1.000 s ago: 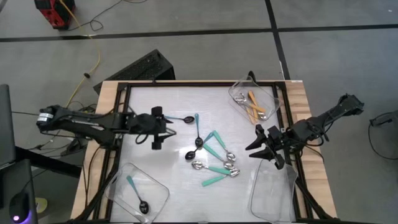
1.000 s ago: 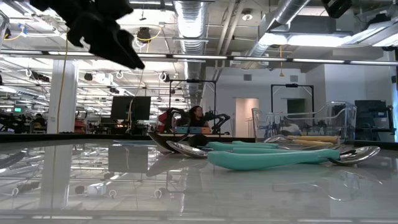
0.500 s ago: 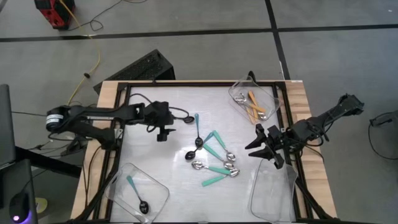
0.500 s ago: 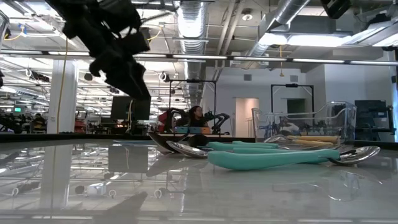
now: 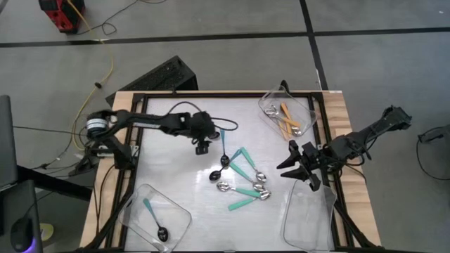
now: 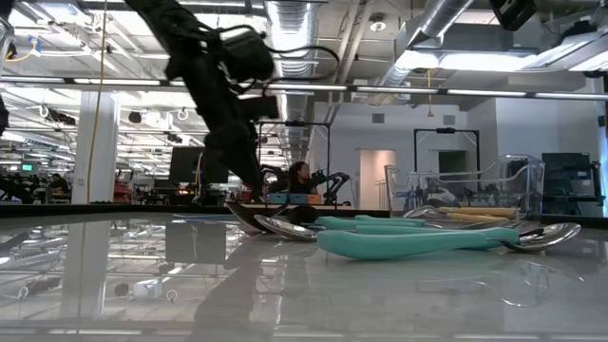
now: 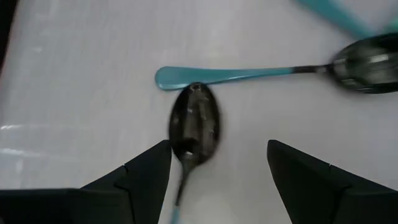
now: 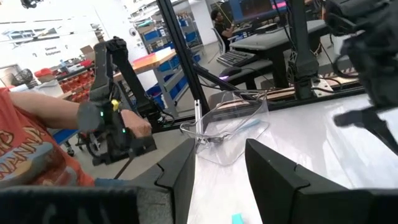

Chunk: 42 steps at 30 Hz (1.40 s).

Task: Sort silverware by color (type)
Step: Put the blue spoon into the bottom left transparent bin

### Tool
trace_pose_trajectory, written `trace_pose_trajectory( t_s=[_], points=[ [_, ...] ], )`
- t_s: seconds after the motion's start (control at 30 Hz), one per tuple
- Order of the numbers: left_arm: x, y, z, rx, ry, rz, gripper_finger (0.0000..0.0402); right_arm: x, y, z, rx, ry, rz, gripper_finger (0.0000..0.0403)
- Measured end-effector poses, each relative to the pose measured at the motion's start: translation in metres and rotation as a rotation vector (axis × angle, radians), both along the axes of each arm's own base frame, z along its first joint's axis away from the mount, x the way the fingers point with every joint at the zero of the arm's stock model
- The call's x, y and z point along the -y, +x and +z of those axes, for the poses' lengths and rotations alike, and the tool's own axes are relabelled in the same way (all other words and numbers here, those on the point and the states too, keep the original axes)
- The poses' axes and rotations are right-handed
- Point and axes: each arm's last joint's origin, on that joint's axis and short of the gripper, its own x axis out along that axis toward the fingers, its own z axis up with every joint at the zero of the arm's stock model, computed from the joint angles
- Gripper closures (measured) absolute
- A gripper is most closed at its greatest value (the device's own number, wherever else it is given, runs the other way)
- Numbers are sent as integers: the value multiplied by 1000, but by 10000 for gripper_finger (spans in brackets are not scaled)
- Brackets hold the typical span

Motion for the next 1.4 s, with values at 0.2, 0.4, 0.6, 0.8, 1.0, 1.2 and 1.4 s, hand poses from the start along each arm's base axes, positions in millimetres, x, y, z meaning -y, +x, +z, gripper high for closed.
trace_pose_trajectory(
  t_s=[0.2, 0.4, 0.6, 0.8, 1.0, 1.2, 1.4],
  points=[
    [-8, 20, -18, -149, 30, 2, 139, 0, 0, 0, -4, -2, 1, 237],
    [-11, 22, -26, -204, 87, 34, 110, 0, 0, -1, -7, -4, 2, 237],
    [-15, 19, -27, -210, 35, 27, 103, 0, 0, -2, -17, -9, 3, 237],
    [-34, 12, -27, -191, -12, 74, 103, 0, 0, -3, -28, -14, 3, 237],
    [-40, 8, -27, -192, -67, 82, 105, 0, 0, -3, -28, -14, 3, 237],
    [-32, 5, -34, -225, -54, 43, 113, 0, 0, -3, -28, -14, 3, 237],
    [-32, 2, -37, -225, -63, 38, 125, 0, 0, -3, -27, -14, 3, 237]
  ],
)
